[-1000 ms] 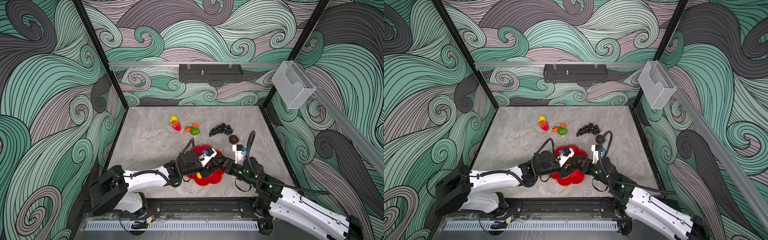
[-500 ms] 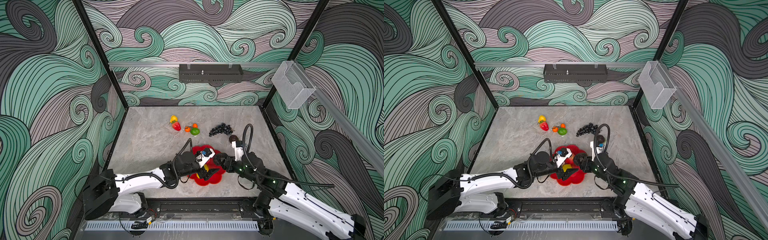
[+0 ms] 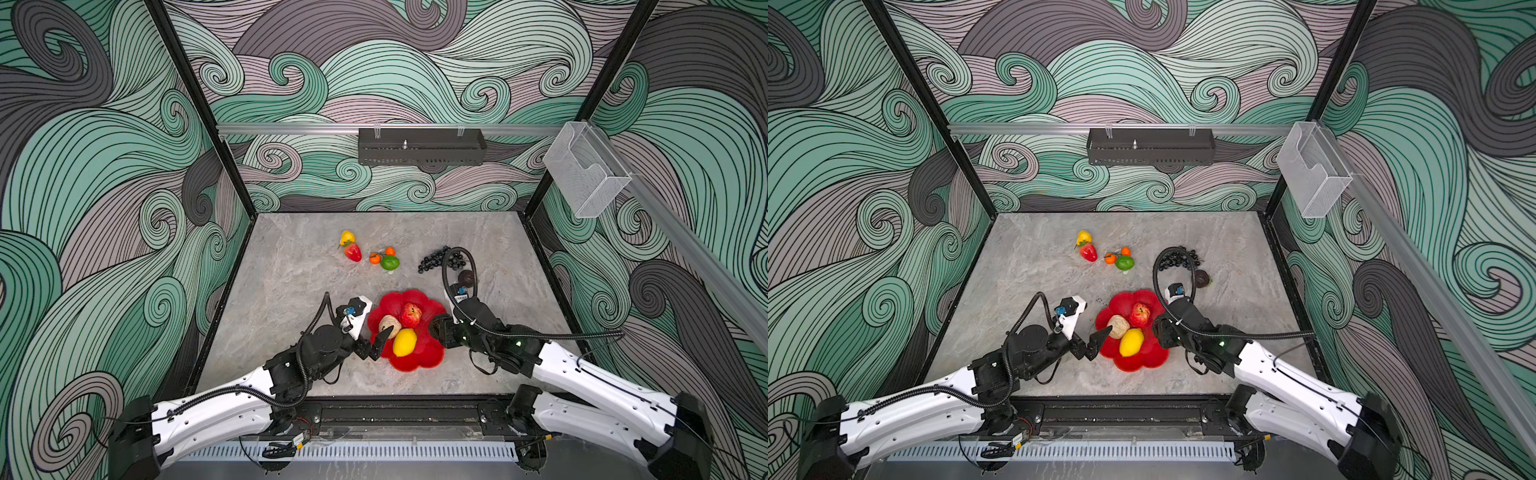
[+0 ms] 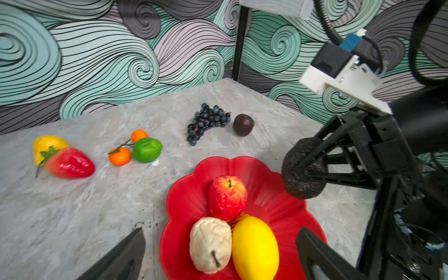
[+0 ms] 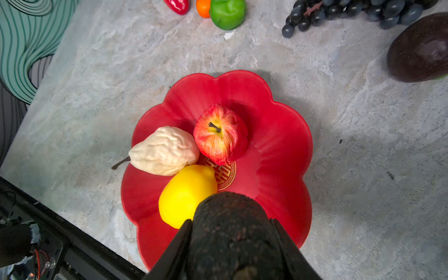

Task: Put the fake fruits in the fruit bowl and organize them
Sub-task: 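Grasp the avocado with the right gripper while the left gripper releases and withdraws, then lower the avocado into the red bowl beside the apple with the right gripper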

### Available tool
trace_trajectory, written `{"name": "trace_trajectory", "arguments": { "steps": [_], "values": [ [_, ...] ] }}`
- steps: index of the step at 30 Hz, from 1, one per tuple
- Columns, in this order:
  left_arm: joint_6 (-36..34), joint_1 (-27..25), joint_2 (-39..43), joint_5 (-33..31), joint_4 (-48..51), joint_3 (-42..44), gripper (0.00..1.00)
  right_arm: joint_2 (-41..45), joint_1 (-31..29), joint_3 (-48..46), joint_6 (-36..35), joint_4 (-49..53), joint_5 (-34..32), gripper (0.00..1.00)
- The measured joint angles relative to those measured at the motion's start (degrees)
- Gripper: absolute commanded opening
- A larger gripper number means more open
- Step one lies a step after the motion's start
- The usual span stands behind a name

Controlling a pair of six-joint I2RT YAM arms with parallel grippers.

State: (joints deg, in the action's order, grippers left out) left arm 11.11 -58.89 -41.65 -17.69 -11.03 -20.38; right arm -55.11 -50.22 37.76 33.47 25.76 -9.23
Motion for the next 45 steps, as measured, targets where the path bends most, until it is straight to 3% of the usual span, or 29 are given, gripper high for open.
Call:
{"name": "trace_trajectory", "arguments": {
  "steps": [18, 45],
  "values": [
    [3.2, 1.1, 0.2, -3.5, 1.2, 0.5, 0.99, -13.7, 0.6, -2.4, 5.6, -10.3, 0.4, 0.48],
    [3.6, 1.7, 0.5, -3.7, 1.2, 0.5, 0.99, -21.0, 2.0, -3.6, 6.4, -17.1, -1.0, 0.49]
  ]
}}
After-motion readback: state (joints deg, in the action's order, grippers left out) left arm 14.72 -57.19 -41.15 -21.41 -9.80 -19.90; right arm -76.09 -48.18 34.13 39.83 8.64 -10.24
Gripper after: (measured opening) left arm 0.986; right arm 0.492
